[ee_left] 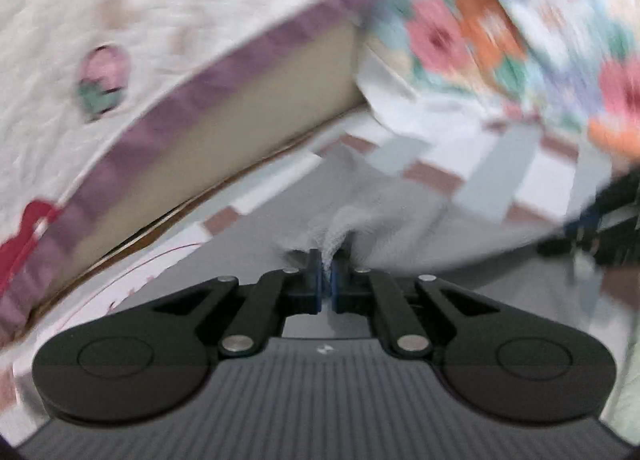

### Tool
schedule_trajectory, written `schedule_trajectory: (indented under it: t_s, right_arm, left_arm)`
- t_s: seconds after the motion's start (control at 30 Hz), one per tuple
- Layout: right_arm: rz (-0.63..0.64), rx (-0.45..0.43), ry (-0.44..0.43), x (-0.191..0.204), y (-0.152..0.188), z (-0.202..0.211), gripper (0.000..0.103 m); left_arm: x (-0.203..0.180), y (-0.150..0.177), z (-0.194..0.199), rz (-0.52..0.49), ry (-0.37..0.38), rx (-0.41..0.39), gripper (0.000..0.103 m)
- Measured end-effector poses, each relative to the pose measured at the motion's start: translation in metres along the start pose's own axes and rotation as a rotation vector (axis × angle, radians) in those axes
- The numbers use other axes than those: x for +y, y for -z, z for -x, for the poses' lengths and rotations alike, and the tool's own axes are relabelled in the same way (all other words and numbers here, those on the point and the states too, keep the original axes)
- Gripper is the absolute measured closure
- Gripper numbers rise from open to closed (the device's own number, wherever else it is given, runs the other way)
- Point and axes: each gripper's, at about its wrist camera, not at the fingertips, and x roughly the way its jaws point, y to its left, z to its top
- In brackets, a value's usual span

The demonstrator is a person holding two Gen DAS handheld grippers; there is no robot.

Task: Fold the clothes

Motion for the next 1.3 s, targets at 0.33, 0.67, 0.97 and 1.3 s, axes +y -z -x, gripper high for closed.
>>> schedule_trajectory:
  t_s: [0.33,0.67,0.97,1.3]
  right_arm:
    - [-0.008,0.008,-0.021,0.007,0.003,0.008,0.092]
    - [-0.174,0.018,-0.177,-0.003,-0.005,0.038,0.080]
    - [-0.034,0.009,-0.173,0.016,-0.088,-0.035,0.078]
    - [-0.046,0.026,-0.016,0.016,-0.151,-0.131,0.095]
  left_arm:
    - [0.009,0.051,-0.038,0.038,-0.027,0.191,0.091]
    - [0.067,0.062,0.003,0.208,-0.031,0.255,0.061]
    - [0.146,0.085,0.037,0.419,-0.155,0.181,0.060]
    - [0.232,0.118,0.069,0.543,-0.389,0.227,0.058]
